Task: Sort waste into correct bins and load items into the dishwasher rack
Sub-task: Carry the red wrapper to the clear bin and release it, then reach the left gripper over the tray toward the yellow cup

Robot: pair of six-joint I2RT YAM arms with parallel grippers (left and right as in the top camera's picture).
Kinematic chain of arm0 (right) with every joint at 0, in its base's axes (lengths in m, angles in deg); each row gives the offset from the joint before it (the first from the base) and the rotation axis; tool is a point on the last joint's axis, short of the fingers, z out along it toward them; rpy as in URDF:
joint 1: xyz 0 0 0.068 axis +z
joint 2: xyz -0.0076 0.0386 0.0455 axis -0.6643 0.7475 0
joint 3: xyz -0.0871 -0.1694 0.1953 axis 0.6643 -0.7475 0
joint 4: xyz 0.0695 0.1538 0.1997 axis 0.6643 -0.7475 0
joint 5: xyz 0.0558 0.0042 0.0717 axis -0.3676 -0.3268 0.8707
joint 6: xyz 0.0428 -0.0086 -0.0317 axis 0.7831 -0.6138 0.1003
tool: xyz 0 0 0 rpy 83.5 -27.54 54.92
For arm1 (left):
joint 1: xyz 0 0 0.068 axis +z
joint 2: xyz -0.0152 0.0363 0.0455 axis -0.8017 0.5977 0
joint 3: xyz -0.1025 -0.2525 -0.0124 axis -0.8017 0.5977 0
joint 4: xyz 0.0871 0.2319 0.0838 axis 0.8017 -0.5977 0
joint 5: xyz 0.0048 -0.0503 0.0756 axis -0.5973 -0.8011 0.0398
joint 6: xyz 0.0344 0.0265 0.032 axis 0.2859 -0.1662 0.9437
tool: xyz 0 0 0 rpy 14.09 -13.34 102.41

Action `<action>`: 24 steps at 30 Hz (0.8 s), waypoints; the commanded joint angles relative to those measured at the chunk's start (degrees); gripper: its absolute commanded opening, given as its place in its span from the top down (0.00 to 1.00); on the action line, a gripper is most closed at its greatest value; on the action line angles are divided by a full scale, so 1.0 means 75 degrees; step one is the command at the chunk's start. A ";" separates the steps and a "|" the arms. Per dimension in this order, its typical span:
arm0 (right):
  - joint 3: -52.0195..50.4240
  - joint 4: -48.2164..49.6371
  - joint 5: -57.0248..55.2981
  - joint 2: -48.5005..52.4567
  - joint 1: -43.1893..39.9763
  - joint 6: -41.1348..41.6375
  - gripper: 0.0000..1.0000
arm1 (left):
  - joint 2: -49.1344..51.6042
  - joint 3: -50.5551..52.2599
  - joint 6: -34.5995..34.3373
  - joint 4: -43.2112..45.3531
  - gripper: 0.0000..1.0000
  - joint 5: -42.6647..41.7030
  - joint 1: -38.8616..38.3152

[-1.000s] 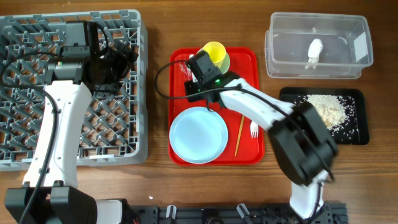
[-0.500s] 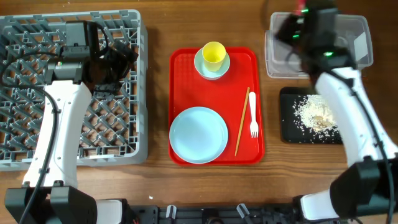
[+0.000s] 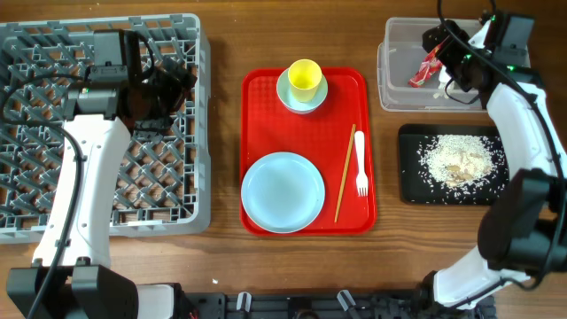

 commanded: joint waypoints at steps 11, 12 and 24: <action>0.0038 -0.1247 0.1795 -0.2308 -0.0213 -0.0638 0.00 | -0.0154 -0.0035 -0.0067 0.0003 0.00 -0.0064 0.0023; 0.0038 -0.1291 0.1996 -0.2340 -0.0213 -0.0638 0.00 | -0.0154 -0.0035 -0.0067 0.0003 0.00 -0.0064 0.0023; 0.0029 -0.1413 0.1539 -0.2343 -0.0210 0.0055 0.00 | -0.0154 -0.0035 -0.0810 0.0318 0.00 -0.0423 0.0023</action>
